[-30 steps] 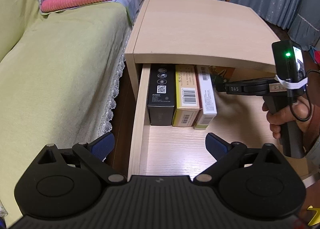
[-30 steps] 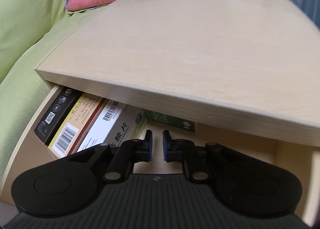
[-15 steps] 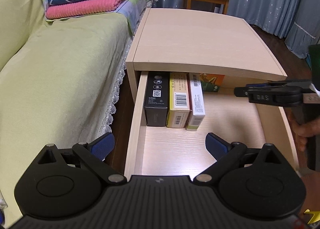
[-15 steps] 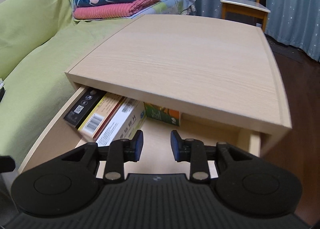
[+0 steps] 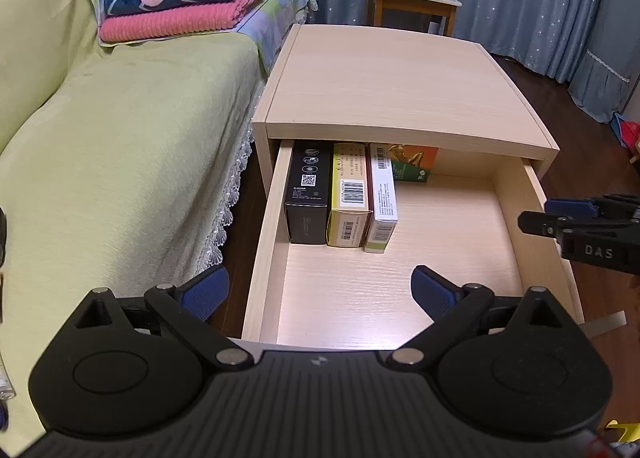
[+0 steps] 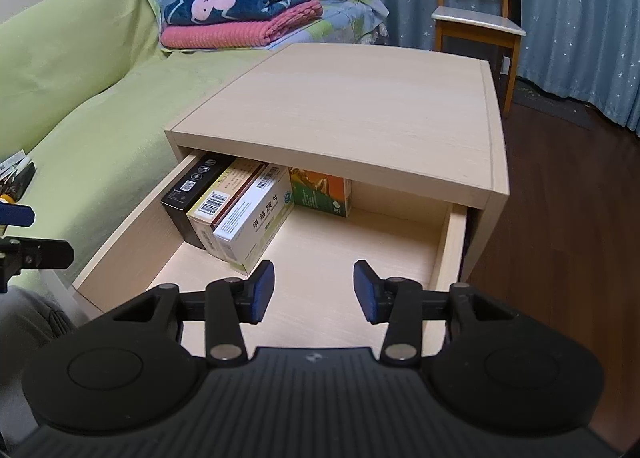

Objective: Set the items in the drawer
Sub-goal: 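Withdraw the open right gripper out of the drawer, then push the drawer front toward the cabinet with the right gripper while the left gripper pushes too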

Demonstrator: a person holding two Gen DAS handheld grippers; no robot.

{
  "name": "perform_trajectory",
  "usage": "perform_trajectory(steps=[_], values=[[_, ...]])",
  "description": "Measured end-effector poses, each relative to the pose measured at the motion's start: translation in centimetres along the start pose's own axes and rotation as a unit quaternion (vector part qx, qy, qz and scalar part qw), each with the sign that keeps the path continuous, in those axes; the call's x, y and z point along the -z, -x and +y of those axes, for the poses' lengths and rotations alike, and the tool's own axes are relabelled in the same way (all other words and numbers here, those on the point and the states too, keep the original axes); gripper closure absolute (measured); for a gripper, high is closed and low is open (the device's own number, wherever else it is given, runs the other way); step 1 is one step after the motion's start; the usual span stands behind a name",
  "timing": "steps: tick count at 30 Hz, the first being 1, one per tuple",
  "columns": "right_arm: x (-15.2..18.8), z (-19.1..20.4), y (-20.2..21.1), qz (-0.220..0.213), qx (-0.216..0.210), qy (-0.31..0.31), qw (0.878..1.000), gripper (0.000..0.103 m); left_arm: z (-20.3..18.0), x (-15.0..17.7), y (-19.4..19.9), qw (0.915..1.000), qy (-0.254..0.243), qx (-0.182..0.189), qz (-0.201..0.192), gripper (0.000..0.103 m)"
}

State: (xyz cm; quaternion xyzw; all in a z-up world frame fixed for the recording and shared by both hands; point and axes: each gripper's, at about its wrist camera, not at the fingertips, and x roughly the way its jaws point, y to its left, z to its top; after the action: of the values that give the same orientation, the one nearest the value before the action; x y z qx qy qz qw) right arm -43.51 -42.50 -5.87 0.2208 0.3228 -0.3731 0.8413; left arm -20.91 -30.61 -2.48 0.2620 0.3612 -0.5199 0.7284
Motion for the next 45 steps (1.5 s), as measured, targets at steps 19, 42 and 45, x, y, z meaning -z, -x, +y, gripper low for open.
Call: perform_trajectory(steps=[19, 42, 45], values=[[4.9, -2.9, 8.1, 0.046, -0.024, 0.131, 0.990, 0.044, 4.8, 4.1, 0.5, 0.9967, -0.074, -0.005, 0.034, 0.005], [8.5, -4.7, 5.7, 0.141, -0.037, 0.177, 0.973, 0.062, 6.8, 6.1, -4.1, 0.9783, -0.158, 0.100, 0.088, 0.022], [8.4, -4.7, 5.3, 0.143, -0.044, 0.173, 0.973, 0.068, 6.7, 6.1, -4.4, 0.9770, -0.160, 0.107, 0.092, 0.031]])
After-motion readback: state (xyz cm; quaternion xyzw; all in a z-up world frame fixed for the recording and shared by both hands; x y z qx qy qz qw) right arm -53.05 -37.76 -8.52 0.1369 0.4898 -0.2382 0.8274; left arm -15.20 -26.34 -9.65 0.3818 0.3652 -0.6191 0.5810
